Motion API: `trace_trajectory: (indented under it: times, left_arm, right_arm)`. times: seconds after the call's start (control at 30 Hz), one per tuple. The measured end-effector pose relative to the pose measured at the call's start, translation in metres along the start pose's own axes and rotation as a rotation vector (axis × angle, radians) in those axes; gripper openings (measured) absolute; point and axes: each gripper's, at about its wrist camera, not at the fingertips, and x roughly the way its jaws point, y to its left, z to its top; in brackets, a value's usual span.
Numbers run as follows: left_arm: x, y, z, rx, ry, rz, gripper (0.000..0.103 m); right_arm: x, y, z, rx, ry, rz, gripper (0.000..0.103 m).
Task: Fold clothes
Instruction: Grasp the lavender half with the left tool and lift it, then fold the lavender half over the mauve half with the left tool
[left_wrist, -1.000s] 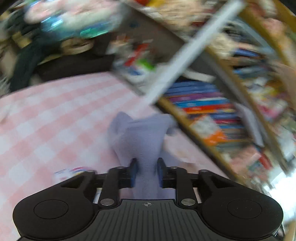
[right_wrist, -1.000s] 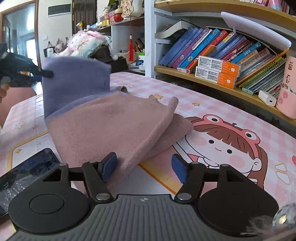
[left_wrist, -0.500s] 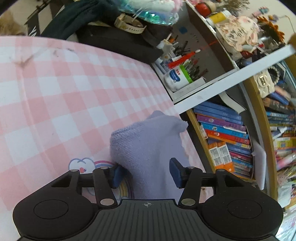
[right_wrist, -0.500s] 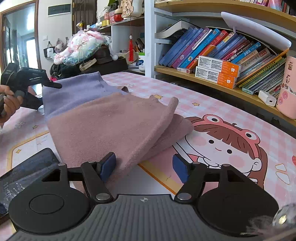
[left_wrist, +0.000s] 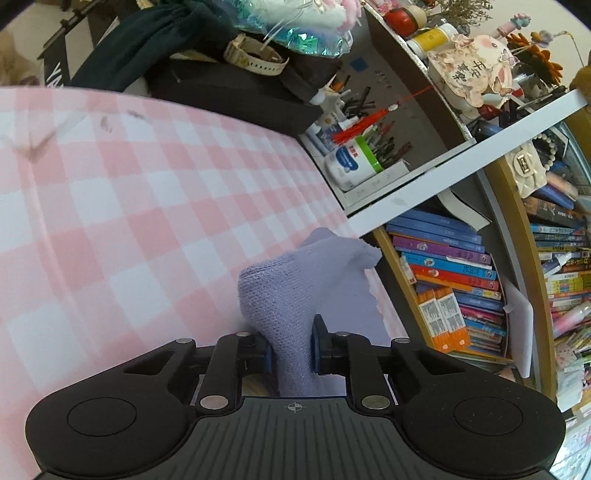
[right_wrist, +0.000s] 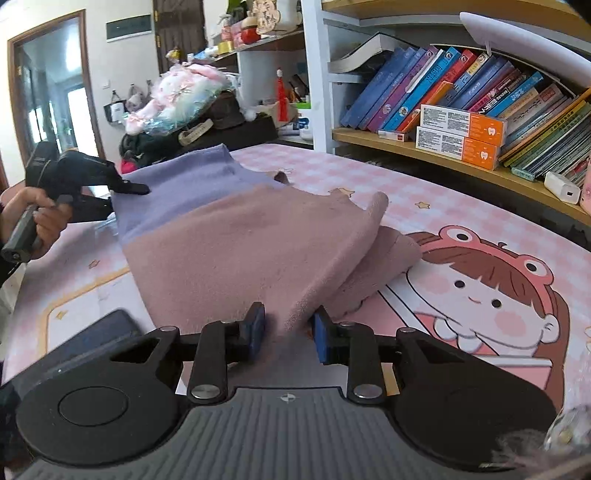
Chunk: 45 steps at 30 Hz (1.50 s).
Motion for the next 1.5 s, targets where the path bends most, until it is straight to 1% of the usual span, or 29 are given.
trace_trajectory:
  times: [0.17, 0.27, 0.33, 0.4, 0.43, 0.6, 0.7, 0.77, 0.8, 0.83, 0.9, 0.93, 0.97, 1.03, 1.17, 1.2, 1.27, 1.4, 1.43, 1.47, 1.5]
  left_arm:
    - [0.003, 0.008, 0.017, -0.029, -0.017, 0.005, 0.018]
    - [0.008, 0.012, 0.019, -0.026, -0.009, -0.006, 0.017]
    - [0.007, 0.006, 0.018, 0.016, -0.022, 0.006, 0.017]
    - [0.0, -0.007, 0.014, 0.062, -0.055, -0.009, 0.014]
    - [-0.004, -0.022, 0.011, 0.112, -0.066, -0.031, 0.012]
    - [-0.027, -0.1, -0.002, 0.365, -0.123, -0.139, 0.011]
    - [-0.032, -0.165, -0.029, 0.584, -0.146, -0.207, 0.012]
    - [-0.031, -0.203, -0.064, 0.762, -0.133, -0.242, 0.013]
    - [-0.027, -0.221, -0.093, 0.91, -0.111, -0.234, 0.014]
    - [-0.019, -0.231, -0.124, 1.076, -0.083, -0.203, 0.017]
    - [-0.004, -0.249, -0.186, 1.405, -0.019, -0.137, 0.018]
    - [0.007, -0.246, -0.215, 1.54, 0.037, -0.116, 0.021]
    - [0.015, -0.24, -0.233, 1.611, 0.089, -0.104, 0.022]
    - [0.025, -0.231, -0.249, 1.656, 0.145, -0.084, 0.025]
    - [0.026, -0.222, -0.25, 1.646, 0.165, -0.091, 0.029]
    - [0.025, -0.22, -0.251, 1.656, 0.162, -0.096, 0.031]
    - [0.019, -0.219, -0.252, 1.665, 0.154, -0.11, 0.037]
    - [0.009, -0.223, -0.256, 1.679, 0.074, -0.141, 0.038]
    - [0.008, -0.224, -0.257, 1.686, 0.046, -0.146, 0.034]
    - [0.005, -0.226, -0.256, 1.681, 0.017, -0.152, 0.021]
    - [0.003, -0.228, -0.254, 1.672, -0.013, -0.158, 0.015]
  right_arm:
    - [0.025, -0.002, 0.015, 0.041, 0.008, 0.017, 0.025]
    - [0.027, 0.001, 0.014, 0.034, 0.0, 0.02, 0.025]
    - [0.026, 0.002, 0.014, 0.026, -0.001, 0.014, 0.025]
    - [0.026, 0.005, 0.014, 0.011, -0.003, 0.002, 0.025]
    - [0.026, 0.007, 0.014, 0.003, -0.004, -0.004, 0.025]
    - [0.027, 0.01, 0.014, -0.011, -0.008, -0.016, 0.026]
    - [0.027, 0.009, 0.014, -0.005, -0.009, -0.014, 0.026]
    - [0.027, 0.008, 0.014, 0.0, -0.01, -0.011, 0.026]
    - [0.027, 0.007, 0.014, 0.006, -0.01, -0.007, 0.026]
    - [0.027, 0.006, 0.014, 0.012, -0.01, -0.003, 0.026]
    - [0.028, 0.004, 0.014, 0.024, -0.01, 0.003, 0.026]
    - [0.028, 0.003, 0.014, 0.029, -0.011, 0.004, 0.026]
    - [0.027, 0.003, 0.014, 0.034, -0.012, 0.006, 0.026]
    - [0.027, -0.001, 0.013, 0.061, -0.013, 0.018, 0.026]
    - [0.025, -0.011, 0.011, 0.13, -0.015, 0.047, 0.028]
    - [0.024, -0.013, 0.01, 0.145, -0.015, 0.052, 0.028]
    - [0.023, -0.017, 0.008, 0.176, -0.016, 0.058, 0.032]
    - [0.019, -0.022, 0.004, 0.226, -0.017, 0.063, 0.035]
    - [0.018, -0.023, 0.003, 0.236, -0.017, 0.065, 0.035]
    - [0.018, -0.022, 0.003, 0.233, -0.016, 0.063, 0.035]
    - [0.018, -0.022, 0.003, 0.228, -0.016, 0.06, 0.035]
